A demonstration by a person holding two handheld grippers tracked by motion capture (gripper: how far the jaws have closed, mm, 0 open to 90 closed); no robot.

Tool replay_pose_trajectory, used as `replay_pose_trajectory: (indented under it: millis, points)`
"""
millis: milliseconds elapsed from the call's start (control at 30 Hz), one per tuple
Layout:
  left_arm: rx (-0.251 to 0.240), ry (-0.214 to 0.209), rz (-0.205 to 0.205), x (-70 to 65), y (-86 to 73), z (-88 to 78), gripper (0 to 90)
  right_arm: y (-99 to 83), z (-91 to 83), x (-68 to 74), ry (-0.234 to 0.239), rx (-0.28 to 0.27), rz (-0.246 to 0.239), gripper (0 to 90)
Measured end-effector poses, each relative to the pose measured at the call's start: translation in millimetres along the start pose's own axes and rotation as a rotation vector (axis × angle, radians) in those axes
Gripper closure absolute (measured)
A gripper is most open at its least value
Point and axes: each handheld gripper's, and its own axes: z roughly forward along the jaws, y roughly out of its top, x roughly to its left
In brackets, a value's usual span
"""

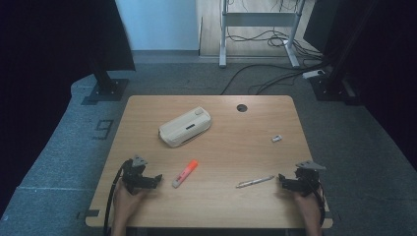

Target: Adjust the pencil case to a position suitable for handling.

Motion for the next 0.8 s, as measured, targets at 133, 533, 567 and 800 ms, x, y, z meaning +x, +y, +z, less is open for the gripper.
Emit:
replay_pose_trajectory:
  millis: [133, 533, 567, 800]
  points:
    - [0.0, 0.004, -0.003, -0.5, 0.1, 0.0, 0.0, -0.1, -0.3, 0.6, -0.003, -0.001, 0.0, 8.4]
    - [0.0, 0.008, -0.011, -2.5, 2.0, 1.8, 0.0, -0.5, -0.8, 1.8, -0.006, -0.006, 0.002, 10.0]
    - [0.0, 0.008, -0.011, -2.6, 2.1, 1.8, 0.0, -0.5, -0.9, 2.0, -0.006, -0.006, 0.002, 10.2]
    - [-0.002, -0.006, 0.009, -8.4, 3.6, 3.2, 0.0, -0.9, -1.5, 2.9, -0.002, -0.011, -0.002, 12.3]
